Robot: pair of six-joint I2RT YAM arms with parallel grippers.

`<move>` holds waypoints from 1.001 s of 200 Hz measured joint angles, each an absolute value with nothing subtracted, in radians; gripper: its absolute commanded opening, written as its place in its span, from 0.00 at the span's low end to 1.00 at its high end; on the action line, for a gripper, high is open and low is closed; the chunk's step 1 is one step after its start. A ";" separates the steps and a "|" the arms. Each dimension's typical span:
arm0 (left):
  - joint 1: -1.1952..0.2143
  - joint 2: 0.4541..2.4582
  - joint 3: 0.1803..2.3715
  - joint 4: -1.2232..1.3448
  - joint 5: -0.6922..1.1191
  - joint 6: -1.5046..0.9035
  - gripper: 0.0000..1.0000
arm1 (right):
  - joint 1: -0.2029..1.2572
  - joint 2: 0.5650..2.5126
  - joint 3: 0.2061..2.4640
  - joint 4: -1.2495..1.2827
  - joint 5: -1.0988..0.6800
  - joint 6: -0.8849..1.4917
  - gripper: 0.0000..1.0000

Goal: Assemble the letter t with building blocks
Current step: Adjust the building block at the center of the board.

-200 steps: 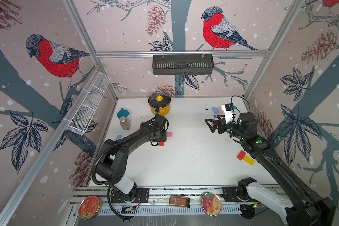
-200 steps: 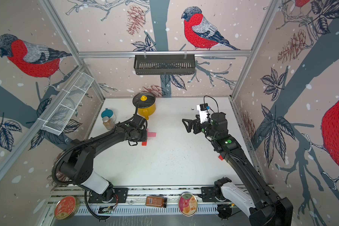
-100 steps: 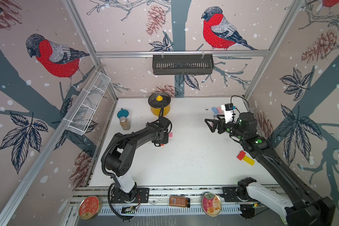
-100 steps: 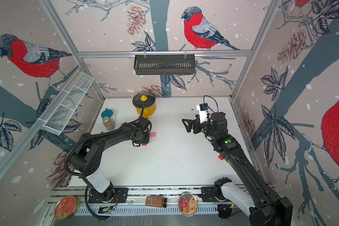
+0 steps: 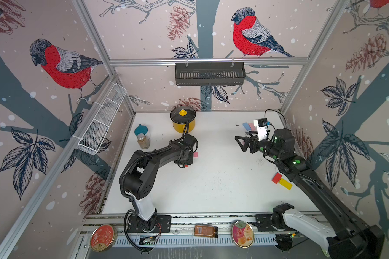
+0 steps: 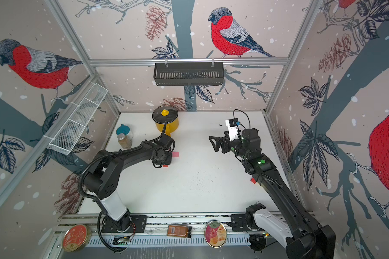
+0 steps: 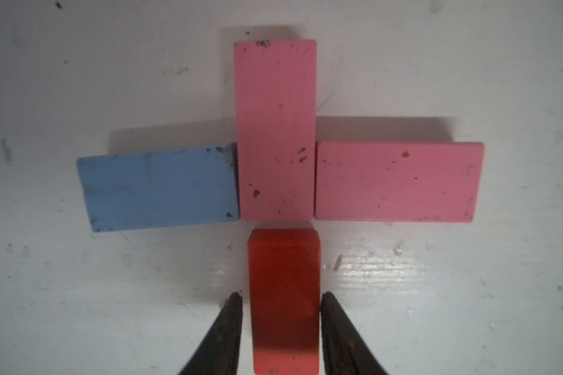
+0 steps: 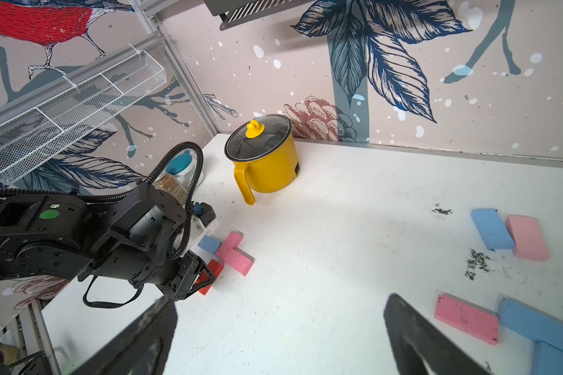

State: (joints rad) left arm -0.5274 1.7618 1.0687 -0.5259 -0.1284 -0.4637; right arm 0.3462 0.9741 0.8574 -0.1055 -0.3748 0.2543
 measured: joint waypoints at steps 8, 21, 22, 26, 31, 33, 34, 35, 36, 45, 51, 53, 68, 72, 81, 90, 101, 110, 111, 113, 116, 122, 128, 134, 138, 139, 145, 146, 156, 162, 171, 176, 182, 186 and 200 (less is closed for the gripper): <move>-0.527 1.763 1.070 -0.526 -0.130 -0.464 0.41 | 0.346 0.974 0.857 -0.105 -0.375 0.254 1.00; -0.527 1.766 1.074 -0.526 -0.132 -0.464 0.41 | 0.346 0.974 0.857 -0.105 -0.375 0.254 1.00; -0.527 1.766 1.074 -0.526 -0.132 -0.464 0.41 | 0.346 0.974 0.857 -0.105 -0.375 0.254 1.00; -0.527 1.767 1.075 -0.525 -0.132 -0.464 0.41 | 0.346 0.974 0.857 -0.105 -0.375 0.254 1.00; -0.527 1.768 1.076 -0.526 -0.133 -0.464 0.41 | 0.346 0.974 0.857 -0.105 -0.375 0.254 1.00; -0.527 1.768 1.077 -0.525 -0.133 -0.464 0.41 | 0.346 0.974 0.857 -0.105 -0.375 0.254 1.00; -0.527 1.769 1.077 -0.526 -0.133 -0.464 0.41 | 0.346 0.974 0.857 -0.105 -0.375 0.254 1.00; -0.527 1.769 1.077 -0.526 -0.133 -0.464 0.41 | 0.346 0.974 0.857 -0.105 -0.375 0.254 1.00; -0.527 1.769 1.077 -0.526 -0.133 -0.464 0.41 | 0.346 0.974 0.857 -0.105 -0.375 0.254 1.00; -0.527 1.771 1.079 -0.526 -0.133 -0.464 0.41 | 0.346 0.974 0.857 -0.105 -0.375 0.254 1.00; -0.527 1.772 1.081 -0.526 -0.133 -0.464 0.41 | 0.346 0.974 0.857 -0.105 -0.375 0.254 1.00; -0.527 1.773 1.081 -0.526 -0.133 -0.464 0.41 | 0.346 0.974 0.857 -0.105 -0.375 0.254 1.00; -0.527 1.774 1.084 -0.527 -0.133 -0.464 0.41 | 0.346 0.974 0.857 -0.105 -0.375 0.254 1.00; -0.527 1.775 1.085 -0.527 -0.133 -0.464 0.41 | 0.347 0.974 0.857 -0.105 -0.375 0.254 1.00; -0.527 1.776 1.089 -0.526 -0.134 -0.464 0.41 | 0.347 0.974 0.857 -0.105 -0.375 0.253 1.00; -0.527 1.777 1.091 -0.526 -0.134 -0.464 0.41 | 0.347 0.974 0.857 -0.105 -0.375 0.250 1.00; -0.527 1.777 1.091 -0.527 -0.135 -0.464 0.41 | 0.347 0.974 0.857 -0.105 -0.374 0.247 1.00; -0.527 1.777 1.091 -0.527 -0.135 -0.464 0.40 | 0.347 0.974 0.857 -0.105 -0.374 0.247 1.00; -0.527 1.777 1.091 -0.527 -0.135 -0.464 0.39 | 0.347 0.974 0.857 -0.105 -0.374 0.246 1.00; -0.527 1.777 1.091 -0.527 -0.135 -0.464 0.40 | 0.347 0.974 0.857 -0.105 -0.374 0.245 0.99; -0.527 1.777 1.091 -0.527 -0.135 -0.464 0.39 | 0.347 0.974 0.857 -0.105 -0.374 0.242 1.00; -0.527 1.777 1.091 -0.527 -0.135 -0.464 0.39 | 0.347 0.974 0.856 -0.105 -0.374 0.237 1.00; -0.527 1.778 1.091 -0.526 -0.135 -0.464 0.39 | 0.347 0.974 0.856 -0.105 -0.374 0.237 1.00; -0.527 1.778 1.091 -0.527 -0.135 -0.464 0.38 | 0.347 0.974 0.856 -0.105 -0.374 0.237 1.00; -0.527 1.778 1.091 -0.527 -0.135 -0.464 0.38 | 0.347 0.974 0.856 -0.105 -0.374 0.237 1.00; -0.527 1.778 1.091 -0.527 -0.135 -0.464 0.38 | 0.347 0.974 0.856 -0.105 -0.374 0.237 1.00; -0.527 1.778 1.091 -0.527 -0.136 -0.464 0.38 | 0.347 0.974 0.856 -0.105 -0.374 0.236 1.00; -0.527 1.778 1.091 -0.527 -0.136 -0.464 0.38 | 0.347 0.974 0.856 -0.105 -0.374 0.236 1.00; -0.527 1.779 1.091 -0.527 -0.140 -0.464 0.38 | 0.347 0.974 0.856 -0.105 -0.374 0.236 1.00; -0.527 1.779 1.091 -0.527 -0.142 -0.464 0.38 | 0.347 0.974 0.856 -0.105 -0.374 0.236 1.00; -0.527 1.779 1.091 -0.527 -0.143 -0.464 0.38 | 0.347 0.974 0.856 -0.105 -0.374 0.236 1.00; -0.527 1.779 1.092 -0.527 -0.146 -0.464 0.38 | 0.347 0.974 0.856 -0.105 -0.374 0.236 1.00; -0.527 1.779 1.092 -0.527 -0.150 -0.464 0.38 | 0.347 0.974 0.856 -0.105 -0.374 0.236 1.00; -0.527 1.779 1.092 -0.527 -0.153 -0.464 0.38 | 0.347 0.974 0.855 -0.105 -0.374 0.236 0.99; -0.527 1.778 1.093 -0.527 -0.157 -0.464 0.38 | 0.347 0.975 0.854 -0.105 -0.374 0.236 1.00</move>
